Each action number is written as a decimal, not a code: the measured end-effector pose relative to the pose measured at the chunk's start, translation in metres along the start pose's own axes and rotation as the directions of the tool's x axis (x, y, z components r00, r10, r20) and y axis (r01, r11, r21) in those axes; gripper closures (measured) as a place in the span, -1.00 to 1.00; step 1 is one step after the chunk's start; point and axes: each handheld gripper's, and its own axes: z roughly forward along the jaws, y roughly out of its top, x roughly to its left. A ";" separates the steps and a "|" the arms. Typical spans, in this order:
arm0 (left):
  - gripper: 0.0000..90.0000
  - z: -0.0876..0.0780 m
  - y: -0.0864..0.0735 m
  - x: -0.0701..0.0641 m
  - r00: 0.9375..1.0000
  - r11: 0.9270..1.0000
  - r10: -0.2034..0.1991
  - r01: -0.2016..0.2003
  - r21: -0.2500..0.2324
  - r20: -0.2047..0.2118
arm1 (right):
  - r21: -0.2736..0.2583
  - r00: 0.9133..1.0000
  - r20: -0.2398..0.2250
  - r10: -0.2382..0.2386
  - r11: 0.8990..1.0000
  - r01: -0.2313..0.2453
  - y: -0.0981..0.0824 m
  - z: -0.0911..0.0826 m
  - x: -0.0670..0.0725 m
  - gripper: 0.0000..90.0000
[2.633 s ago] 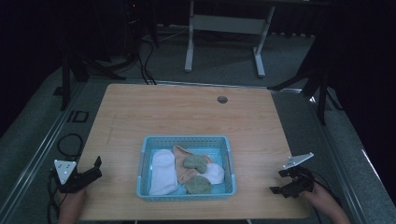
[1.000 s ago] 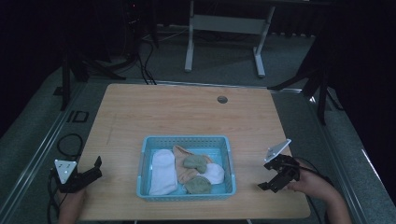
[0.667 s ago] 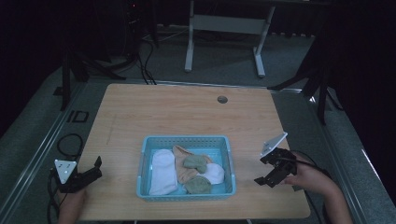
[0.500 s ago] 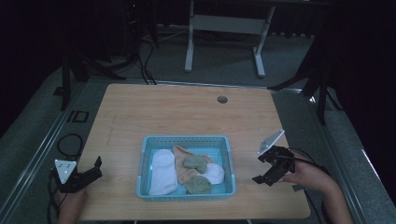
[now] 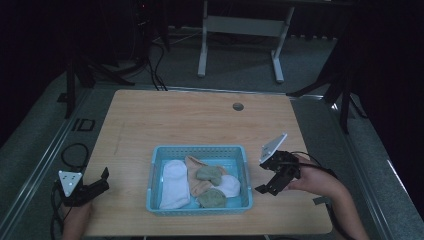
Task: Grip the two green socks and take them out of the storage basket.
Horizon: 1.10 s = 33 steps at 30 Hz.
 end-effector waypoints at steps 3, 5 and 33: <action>-0.99 0.000 0.000 0.000 1.000 1.000 -0.002 0.002 -0.001 0.002 | 0.000 1.000 -0.007 -0.016 1.000 0.016 0.006 0.002 0.002 -0.64; -0.99 0.000 0.000 0.000 1.000 1.000 0.001 -0.001 -0.002 0.003 | 0.003 0.999 -0.018 -0.045 0.999 0.045 0.016 0.005 0.005 -0.64; -0.99 -0.001 0.000 0.000 1.000 1.000 0.010 -0.010 -0.002 0.011 | 0.055 0.963 -0.137 -0.230 0.969 0.240 0.065 0.075 0.027 -0.11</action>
